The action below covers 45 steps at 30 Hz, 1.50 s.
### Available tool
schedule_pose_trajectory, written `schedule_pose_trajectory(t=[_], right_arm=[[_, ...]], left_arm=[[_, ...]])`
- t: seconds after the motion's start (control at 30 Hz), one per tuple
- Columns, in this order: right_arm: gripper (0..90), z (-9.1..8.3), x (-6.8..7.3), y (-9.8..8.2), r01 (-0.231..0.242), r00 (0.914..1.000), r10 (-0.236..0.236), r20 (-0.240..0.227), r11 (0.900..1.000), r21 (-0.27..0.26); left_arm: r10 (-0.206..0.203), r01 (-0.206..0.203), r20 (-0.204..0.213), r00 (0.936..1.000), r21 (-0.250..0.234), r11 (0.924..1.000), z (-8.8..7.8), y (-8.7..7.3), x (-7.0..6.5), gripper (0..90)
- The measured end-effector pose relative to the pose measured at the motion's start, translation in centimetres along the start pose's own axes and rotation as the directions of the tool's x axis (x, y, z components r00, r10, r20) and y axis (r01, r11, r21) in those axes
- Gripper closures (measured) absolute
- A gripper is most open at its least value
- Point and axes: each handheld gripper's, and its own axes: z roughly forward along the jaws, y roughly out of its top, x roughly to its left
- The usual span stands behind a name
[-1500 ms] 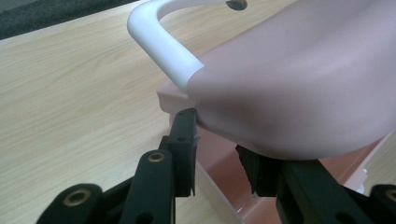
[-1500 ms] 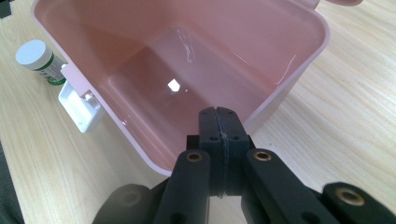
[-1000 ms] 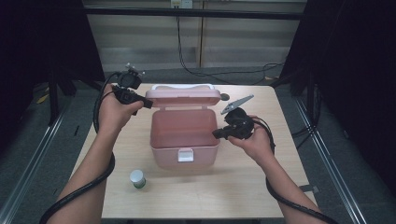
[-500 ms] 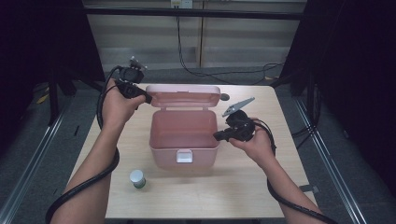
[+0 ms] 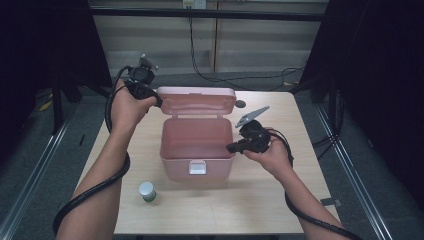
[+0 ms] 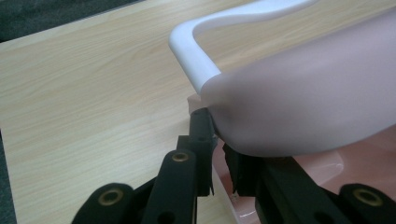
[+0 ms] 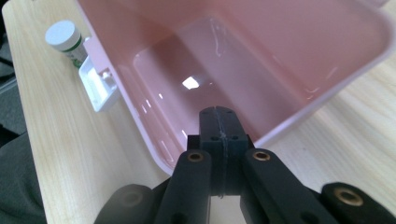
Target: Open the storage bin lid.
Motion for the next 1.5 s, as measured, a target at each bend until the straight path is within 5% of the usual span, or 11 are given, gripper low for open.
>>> schedule_pose_trajectory(t=[1.5], right_arm=[[90.0,1.2,0.1,-0.7,0.016,0.997,-0.017,-0.075,1.0,-0.016]], left_arm=[[-0.077,0.077,0.012,0.997,-0.008,0.997,1.7,3.9,1.9,82.9]])
